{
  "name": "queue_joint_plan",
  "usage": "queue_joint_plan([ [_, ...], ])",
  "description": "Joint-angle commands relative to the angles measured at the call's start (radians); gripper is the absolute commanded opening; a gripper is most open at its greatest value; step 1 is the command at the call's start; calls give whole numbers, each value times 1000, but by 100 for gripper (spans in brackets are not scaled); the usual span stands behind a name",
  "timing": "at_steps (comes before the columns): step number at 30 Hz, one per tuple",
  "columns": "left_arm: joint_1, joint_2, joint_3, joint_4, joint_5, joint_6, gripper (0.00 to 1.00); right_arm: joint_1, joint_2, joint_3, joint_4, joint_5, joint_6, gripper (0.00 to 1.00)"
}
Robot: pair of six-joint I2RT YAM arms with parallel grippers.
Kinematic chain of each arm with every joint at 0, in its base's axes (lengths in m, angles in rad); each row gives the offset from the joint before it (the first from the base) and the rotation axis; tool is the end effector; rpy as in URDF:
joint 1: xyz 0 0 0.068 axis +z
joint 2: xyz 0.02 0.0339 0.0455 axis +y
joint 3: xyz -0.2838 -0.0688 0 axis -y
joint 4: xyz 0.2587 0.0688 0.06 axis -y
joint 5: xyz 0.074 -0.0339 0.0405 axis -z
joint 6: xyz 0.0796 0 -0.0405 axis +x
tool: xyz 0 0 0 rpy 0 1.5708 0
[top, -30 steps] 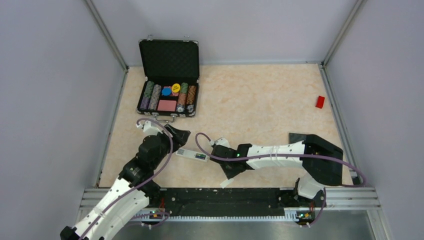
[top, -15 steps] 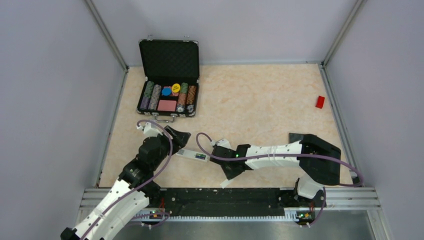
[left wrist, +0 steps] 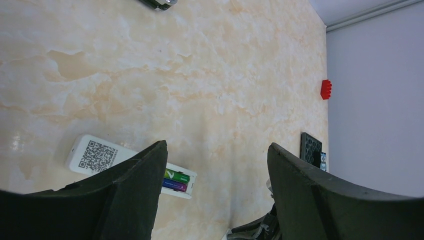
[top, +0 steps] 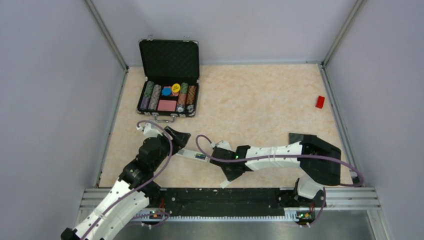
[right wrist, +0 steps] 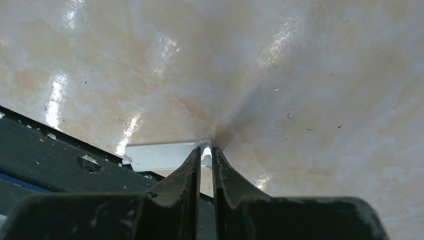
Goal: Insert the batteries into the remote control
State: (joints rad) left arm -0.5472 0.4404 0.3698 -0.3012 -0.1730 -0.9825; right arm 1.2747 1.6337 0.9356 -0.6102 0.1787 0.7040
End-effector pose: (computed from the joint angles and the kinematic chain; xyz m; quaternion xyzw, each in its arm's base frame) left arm 0.1502 -0.0755 0.2207 -0.2252 0.7926 -0.3378 0.4549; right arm 0.1052 0.2963 0.1293 -0.2668 0.9508 0.0603 0.1455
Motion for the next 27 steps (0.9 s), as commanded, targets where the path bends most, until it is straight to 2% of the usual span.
queue_joint_plan([
  [1, 5, -12, -5, 25, 0, -7, 77, 17, 6, -31, -40, -5, 14, 11],
  [6, 4, -13, -7, 23, 5, -8, 77, 17, 35, -29, -42, 31, 29, 0],
  [12, 5, -21, -21, 24, 26, -13, 77, 17, 21, -34, -34, 102, 82, 0],
  [18, 5, -25, -40, 42, 57, -22, 77, 9, -63, -39, -37, 177, 166, 0],
  [27, 5, -3, -49, 61, 82, -33, 77, -65, -199, -100, -46, 235, 328, 0],
])
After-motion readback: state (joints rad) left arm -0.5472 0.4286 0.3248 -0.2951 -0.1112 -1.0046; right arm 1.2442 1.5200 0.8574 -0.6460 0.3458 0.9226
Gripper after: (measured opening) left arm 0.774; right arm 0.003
